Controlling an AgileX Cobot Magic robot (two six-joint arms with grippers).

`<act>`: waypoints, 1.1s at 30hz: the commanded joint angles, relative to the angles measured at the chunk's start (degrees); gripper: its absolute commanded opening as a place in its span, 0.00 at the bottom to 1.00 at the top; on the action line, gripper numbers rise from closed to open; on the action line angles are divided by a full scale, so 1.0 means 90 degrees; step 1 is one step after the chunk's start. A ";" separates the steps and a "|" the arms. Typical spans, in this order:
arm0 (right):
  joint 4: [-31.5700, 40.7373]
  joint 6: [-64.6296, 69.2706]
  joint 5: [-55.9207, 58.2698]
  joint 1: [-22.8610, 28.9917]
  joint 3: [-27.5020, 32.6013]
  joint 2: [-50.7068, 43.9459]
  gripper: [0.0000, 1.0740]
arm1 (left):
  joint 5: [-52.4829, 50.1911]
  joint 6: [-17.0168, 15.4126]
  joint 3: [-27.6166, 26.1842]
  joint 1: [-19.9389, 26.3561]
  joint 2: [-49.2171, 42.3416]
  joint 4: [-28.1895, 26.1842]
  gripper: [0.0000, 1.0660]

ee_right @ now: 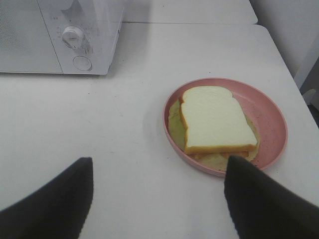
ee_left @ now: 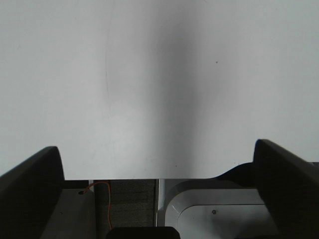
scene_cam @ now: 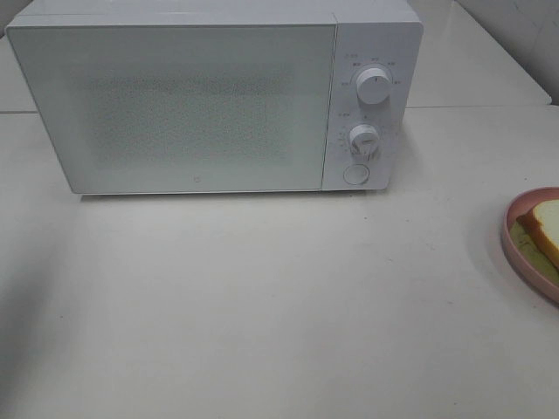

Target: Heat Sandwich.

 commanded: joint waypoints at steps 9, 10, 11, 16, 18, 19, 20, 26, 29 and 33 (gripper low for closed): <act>-0.0032 0.0000 -0.0025 -0.0025 0.0006 -0.0166 0.66 | -0.0242 0.0019 0.1528 0.0019 -0.1993 0.0102 0.92; -0.0032 0.0000 -0.0025 -0.0025 0.0006 -0.0166 0.66 | -0.0255 0.0019 0.1604 0.0019 -0.2158 0.0102 0.92; -0.0032 0.0000 -0.0025 -0.0025 0.0006 -0.0166 0.66 | -0.0286 0.0019 0.1700 0.0019 -0.2368 0.0102 0.92; -0.0032 0.0000 -0.0025 -0.0025 0.0006 -0.0166 0.66 | -0.0344 0.0019 0.2120 0.0019 -0.3540 0.0108 0.92; -0.0032 0.0000 -0.0025 -0.0025 0.0006 -0.0166 0.66 | -0.0395 0.0019 0.2273 0.0019 -0.4011 0.0115 0.92; -0.0032 0.0000 -0.0025 -0.0025 0.0006 -0.0166 0.66 | -0.0465 0.0019 0.2355 0.0019 -0.4278 0.0115 0.92; -0.0032 0.0000 -0.0025 -0.0025 0.0006 -0.0166 0.66 | -0.0522 0.0019 0.2432 0.0019 -0.4495 0.0121 0.92; -0.0032 0.0000 -0.0025 -0.0025 0.0006 -0.0166 0.66 | -0.0694 -0.0038 0.2687 0.0019 -0.6092 0.0121 0.92; -0.0032 0.0000 -0.0025 -0.0025 0.0006 -0.0166 0.66 | -0.0694 -0.0038 0.2687 0.0019 -0.6474 0.0121 0.92; -0.0032 0.0000 -0.0025 -0.0025 0.0006 -0.0166 0.66 | -0.0694 0.0000 0.2687 0.0019 -0.7079 0.0121 0.92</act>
